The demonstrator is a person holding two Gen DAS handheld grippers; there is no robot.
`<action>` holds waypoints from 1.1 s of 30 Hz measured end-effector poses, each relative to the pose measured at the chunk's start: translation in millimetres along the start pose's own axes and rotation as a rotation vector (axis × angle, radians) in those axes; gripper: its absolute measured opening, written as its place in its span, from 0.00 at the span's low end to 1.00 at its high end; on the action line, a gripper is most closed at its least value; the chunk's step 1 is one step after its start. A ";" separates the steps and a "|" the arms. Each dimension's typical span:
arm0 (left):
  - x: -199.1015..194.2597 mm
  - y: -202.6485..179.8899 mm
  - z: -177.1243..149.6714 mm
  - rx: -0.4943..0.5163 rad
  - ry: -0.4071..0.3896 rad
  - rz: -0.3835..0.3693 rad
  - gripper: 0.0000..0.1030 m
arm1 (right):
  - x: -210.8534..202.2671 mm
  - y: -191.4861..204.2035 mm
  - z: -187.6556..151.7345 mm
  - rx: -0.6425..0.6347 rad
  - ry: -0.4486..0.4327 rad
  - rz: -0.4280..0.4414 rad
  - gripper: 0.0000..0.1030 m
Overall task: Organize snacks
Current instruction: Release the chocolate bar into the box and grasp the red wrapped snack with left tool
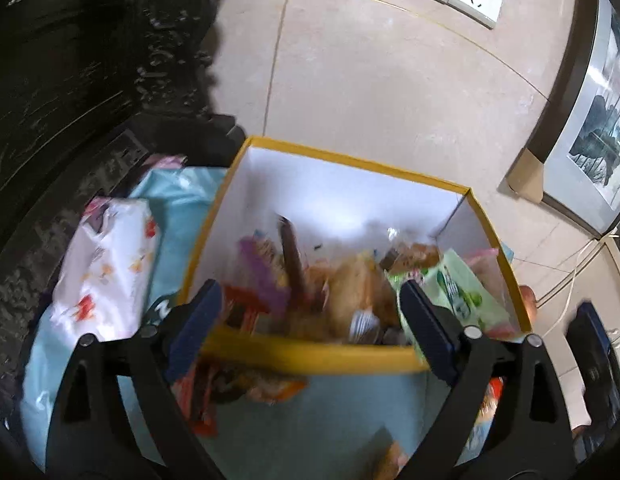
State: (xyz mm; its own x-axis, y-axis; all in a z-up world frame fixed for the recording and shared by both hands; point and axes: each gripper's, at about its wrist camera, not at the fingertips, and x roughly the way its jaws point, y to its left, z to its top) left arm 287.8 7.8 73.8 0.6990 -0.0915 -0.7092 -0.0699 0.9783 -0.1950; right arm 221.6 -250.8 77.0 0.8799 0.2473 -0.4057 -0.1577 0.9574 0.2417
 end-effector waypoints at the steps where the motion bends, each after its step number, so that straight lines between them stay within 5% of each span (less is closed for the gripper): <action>1: -7.0 3.8 -3.4 -0.001 -0.002 -0.005 0.92 | -13.0 -0.4 -4.6 0.013 -0.013 0.004 0.97; 5: -35.0 24.0 -25.9 0.018 -0.022 0.055 0.98 | -47.4 4.8 -28.2 -0.022 0.016 0.028 0.99; 9: -36.8 49.4 -54.8 0.014 0.041 0.110 0.98 | -59.9 0.8 -57.5 0.030 0.084 0.046 0.99; 15: -4.4 83.2 -92.6 -0.021 0.151 0.207 0.98 | -51.3 -5.7 -101.6 0.088 0.189 0.045 0.99; 21: 35.6 95.7 -105.5 -0.035 0.213 0.263 0.97 | -44.8 -15.4 -110.2 0.144 0.222 0.060 0.99; 23: 46.9 96.3 -106.3 -0.046 0.221 0.264 0.93 | -44.0 -18.2 -110.3 0.165 0.233 0.072 0.99; 27: 73.3 91.4 -108.1 -0.027 0.277 0.254 0.69 | -41.4 -20.5 -110.6 0.186 0.247 0.070 0.99; 31: 79.6 84.2 -106.0 0.002 0.229 0.281 0.67 | -37.4 -19.6 -114.1 0.173 0.259 0.061 0.99; 33: 77.2 84.0 -105.2 0.005 0.212 0.283 0.50 | -34.4 -18.7 -116.5 0.163 0.272 0.055 0.99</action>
State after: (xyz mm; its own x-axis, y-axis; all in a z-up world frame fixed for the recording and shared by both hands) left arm 261.1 63.4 -68.6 0.4893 0.1475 -0.8595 -0.2355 0.9713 0.0326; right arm 142.1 -259.9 -16.2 0.7168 0.3496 -0.6033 -0.1083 0.9105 0.3990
